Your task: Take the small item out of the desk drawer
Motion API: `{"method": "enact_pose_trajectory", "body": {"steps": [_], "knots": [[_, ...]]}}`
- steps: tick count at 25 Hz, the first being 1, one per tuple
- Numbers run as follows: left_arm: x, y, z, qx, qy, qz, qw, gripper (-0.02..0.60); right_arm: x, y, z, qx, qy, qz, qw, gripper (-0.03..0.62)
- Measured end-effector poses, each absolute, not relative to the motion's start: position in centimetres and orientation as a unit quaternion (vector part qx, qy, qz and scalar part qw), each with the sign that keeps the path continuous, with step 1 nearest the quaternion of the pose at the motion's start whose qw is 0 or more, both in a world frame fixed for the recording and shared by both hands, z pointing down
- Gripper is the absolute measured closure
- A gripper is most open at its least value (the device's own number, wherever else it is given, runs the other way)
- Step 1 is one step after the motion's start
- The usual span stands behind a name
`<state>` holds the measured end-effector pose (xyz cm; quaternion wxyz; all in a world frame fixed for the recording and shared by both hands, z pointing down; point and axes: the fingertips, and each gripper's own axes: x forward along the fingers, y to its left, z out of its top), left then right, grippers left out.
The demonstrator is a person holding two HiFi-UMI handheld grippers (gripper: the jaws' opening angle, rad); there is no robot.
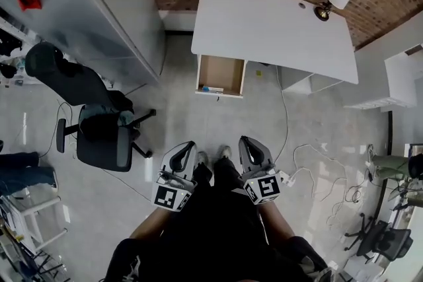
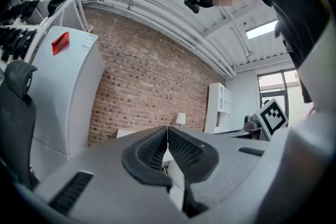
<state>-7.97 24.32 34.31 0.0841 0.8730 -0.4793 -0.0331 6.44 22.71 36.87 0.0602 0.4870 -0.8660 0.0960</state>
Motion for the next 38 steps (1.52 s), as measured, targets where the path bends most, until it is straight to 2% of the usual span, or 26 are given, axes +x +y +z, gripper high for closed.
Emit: {"method": "enact_pose_trajectory", "body": {"steps": [12, 19, 31, 38], "knots": [[-5.5, 10.9, 37.9, 0.848, -0.522, -0.017, 0.088, 0.569, 6.5, 7.0, 42.6, 0.391, -0.909, 0.103, 0.095, 0.566], [-4.7, 4.7, 42.2, 0.850, -0.510, 0.080, 0.100, 0.569, 6.0, -0.4, 49.9, 0.325, -0.921, 0.096, 0.191, 0.566], [-6.0, -2.8, 50.6, 0.854, -0.478, 0.107, 0.173, 0.569, 4.5, -5.5, 63.2, 0.281, -0.901, 0.152, 0.294, 0.565], [-6.5, -7.7, 58.9, 0.857, -0.457, 0.138, 0.196, 0.566, 4.4, -8.4, 74.5, 0.248, -0.874, 0.163, 0.384, 0.553]]}}
